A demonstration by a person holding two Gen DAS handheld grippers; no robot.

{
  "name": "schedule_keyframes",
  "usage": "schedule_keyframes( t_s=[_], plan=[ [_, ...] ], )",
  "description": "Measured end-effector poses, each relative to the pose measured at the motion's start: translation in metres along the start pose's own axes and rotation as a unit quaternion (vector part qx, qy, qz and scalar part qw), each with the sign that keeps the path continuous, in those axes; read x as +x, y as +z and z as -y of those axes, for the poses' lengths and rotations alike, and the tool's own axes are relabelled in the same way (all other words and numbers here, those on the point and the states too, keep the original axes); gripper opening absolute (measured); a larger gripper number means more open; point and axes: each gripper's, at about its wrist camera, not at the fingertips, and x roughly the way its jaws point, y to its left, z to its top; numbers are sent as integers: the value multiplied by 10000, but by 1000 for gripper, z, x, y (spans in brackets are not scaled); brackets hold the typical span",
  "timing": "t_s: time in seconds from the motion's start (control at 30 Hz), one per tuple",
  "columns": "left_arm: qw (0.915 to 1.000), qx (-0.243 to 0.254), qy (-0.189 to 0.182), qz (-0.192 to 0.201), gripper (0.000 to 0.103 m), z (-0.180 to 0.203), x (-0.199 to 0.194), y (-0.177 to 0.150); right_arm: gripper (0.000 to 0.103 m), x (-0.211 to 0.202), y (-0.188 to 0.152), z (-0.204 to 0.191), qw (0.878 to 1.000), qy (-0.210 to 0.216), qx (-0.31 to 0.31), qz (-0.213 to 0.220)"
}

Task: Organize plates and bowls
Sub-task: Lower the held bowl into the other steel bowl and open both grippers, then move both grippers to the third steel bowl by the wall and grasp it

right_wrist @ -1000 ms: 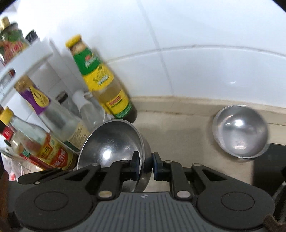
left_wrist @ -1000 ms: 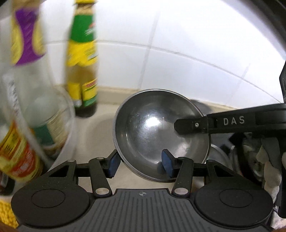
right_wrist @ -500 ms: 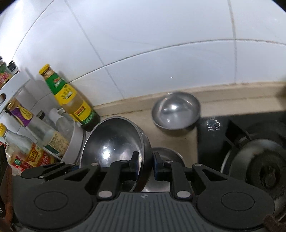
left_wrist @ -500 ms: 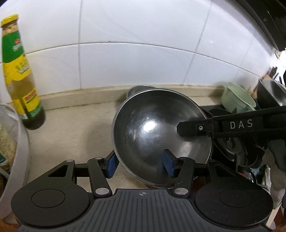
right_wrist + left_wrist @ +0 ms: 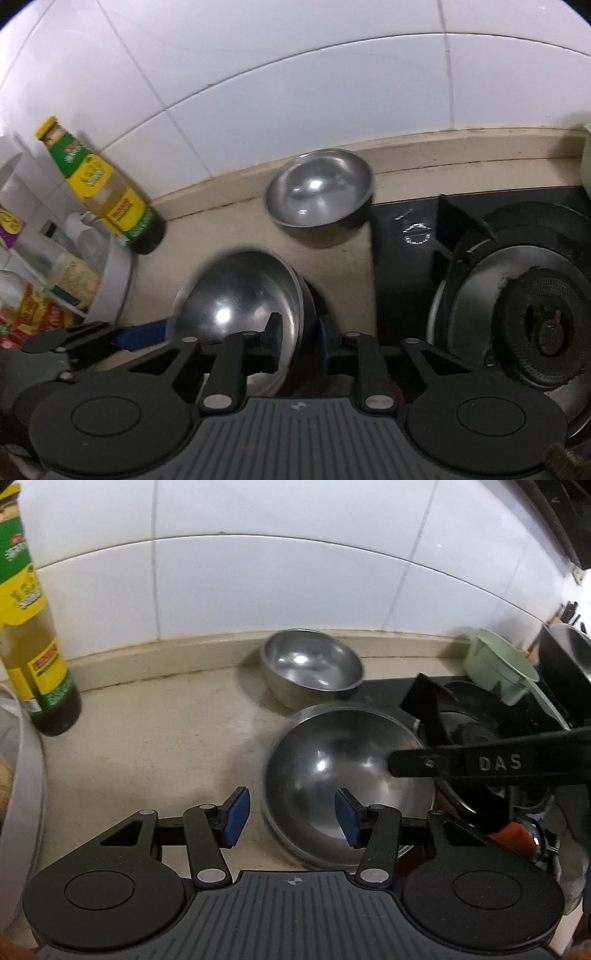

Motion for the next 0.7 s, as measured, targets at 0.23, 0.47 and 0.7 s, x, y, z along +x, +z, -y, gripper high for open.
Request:
schedule_keyframes(
  t_s=[0.23, 0.47, 0.7],
  plan=[
    [9998, -148, 30, -144, 62, -6, 13, 0, 24, 5, -5, 17, 9999, -67, 148, -22],
    [9978, -226, -287, -544, 62, -6, 27, -11, 29, 25, -19, 12, 9994, 120, 147, -287],
    [9979, -274, -139, -572, 63, -23, 12, -17, 30, 31, -21, -3, 9981, 426, 103, -439]
  ],
)
